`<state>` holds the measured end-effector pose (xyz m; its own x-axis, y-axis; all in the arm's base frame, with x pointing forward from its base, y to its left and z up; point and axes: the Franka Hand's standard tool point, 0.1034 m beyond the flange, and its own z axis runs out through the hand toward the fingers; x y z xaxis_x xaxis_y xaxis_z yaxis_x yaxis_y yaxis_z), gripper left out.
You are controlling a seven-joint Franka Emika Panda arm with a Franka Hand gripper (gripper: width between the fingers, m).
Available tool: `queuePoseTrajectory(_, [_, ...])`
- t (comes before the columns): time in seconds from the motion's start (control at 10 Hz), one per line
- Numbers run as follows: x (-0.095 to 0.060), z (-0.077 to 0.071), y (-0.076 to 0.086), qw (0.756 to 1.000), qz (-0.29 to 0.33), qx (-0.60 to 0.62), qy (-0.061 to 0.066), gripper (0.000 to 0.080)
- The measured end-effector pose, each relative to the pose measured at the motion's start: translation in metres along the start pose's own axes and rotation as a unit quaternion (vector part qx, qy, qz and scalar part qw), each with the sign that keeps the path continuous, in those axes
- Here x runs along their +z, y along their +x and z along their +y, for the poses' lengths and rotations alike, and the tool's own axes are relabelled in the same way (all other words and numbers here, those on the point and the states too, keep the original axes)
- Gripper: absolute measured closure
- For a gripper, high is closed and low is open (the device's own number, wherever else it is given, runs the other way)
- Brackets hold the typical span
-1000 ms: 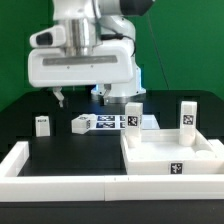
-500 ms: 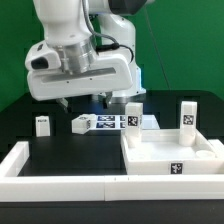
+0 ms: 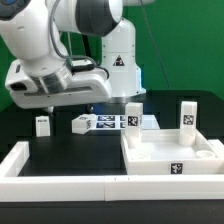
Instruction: Assemble square table
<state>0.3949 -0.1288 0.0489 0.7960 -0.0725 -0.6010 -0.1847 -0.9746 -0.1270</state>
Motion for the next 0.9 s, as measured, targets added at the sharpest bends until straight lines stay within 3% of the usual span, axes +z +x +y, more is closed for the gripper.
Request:
queuePoseTrajectory(0.1, [0.001,0.000,0.000,1.000,-0.001,0.009,0.000,0.0150])
queuePoseTrajectory(0.3, [0.020,0.002,-0.005,0.996,-0.024,0.078,0.032,0.0150])
queuePoseTrajectory(0.6, [0.035,-0.011,-0.005,0.991,-0.038,0.113,0.058,0.0150])
queuePoseTrajectory(0.9, [0.036,-0.011,-0.004,0.991,-0.039,0.112,0.058,0.0150])
